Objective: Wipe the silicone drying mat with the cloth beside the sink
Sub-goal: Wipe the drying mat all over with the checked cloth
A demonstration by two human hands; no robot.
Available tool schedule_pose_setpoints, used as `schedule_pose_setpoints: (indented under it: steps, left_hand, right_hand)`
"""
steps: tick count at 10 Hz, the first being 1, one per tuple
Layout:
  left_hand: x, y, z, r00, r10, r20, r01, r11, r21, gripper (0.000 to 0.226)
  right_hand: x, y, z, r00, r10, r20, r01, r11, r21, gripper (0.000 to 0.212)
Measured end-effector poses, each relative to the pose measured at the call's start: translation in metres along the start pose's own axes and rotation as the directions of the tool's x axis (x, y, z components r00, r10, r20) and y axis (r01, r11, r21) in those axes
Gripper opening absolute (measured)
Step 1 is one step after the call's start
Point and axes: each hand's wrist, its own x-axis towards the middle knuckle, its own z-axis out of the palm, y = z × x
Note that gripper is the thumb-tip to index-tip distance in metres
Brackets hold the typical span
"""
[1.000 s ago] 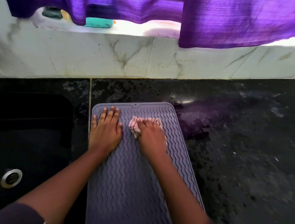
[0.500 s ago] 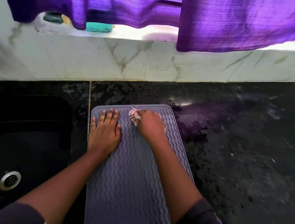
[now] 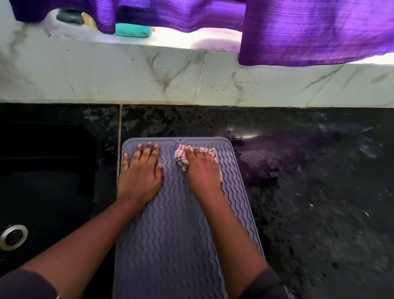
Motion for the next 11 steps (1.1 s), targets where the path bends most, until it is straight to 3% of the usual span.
schedule_pose_setpoints:
  steps: [2,3,4,6,7,8,9,11]
  left_hand:
    - [0.001,-0.001,0.000,1.000,0.007,-0.001,-0.007,1.000,0.000,0.057]
    - [0.001,-0.001,0.001,1.000,0.009,0.003,-0.009,1.000,0.001,0.056]
    - [0.001,0.000,0.000,1.000,0.007,0.000,-0.007,1.000,0.008,0.056]
    - [0.001,-0.001,0.001,1.000,0.005,0.004,-0.005,1.000,0.006,0.056]
    - [0.001,-0.001,0.001,1.000,0.009,0.002,-0.009,1.000,-0.001,0.056]
    - [0.001,-0.001,0.001,1.000,0.009,0.007,-0.009,1.000,-0.004,0.056]
    - [0.000,-0.001,0.001,1.000,0.009,-0.001,-0.009,1.000,0.006,0.056]
    - [0.000,-0.001,0.001,1.000,0.017,-0.006,-0.017,1.000,0.003,0.056]
  right_hand:
    - [-0.030,0.021,-0.002,0.989,-0.064,0.132,0.066,0.998,-0.017,0.047]
    - [-0.017,0.016,-0.014,0.995,-0.034,0.092,0.028,0.997,0.070,0.042]
    - [-0.004,-0.003,-0.004,1.000,-0.010,-0.013,0.011,0.999,0.040,0.047]
    - [-0.034,0.005,0.006,0.996,-0.075,0.058,0.081,0.991,-0.104,0.048]
    - [-0.041,0.017,-0.005,0.985,-0.104,0.140,0.111,0.993,-0.045,0.046]
    - [-0.020,0.010,-0.010,0.995,-0.076,0.063,0.073,0.996,0.046,0.044]
    - [-0.006,0.000,0.007,0.997,-0.071,0.026,0.071,0.997,0.026,0.048]
    - [-0.056,0.014,0.009,0.982,-0.094,0.162,0.088,0.995,0.045,0.049]
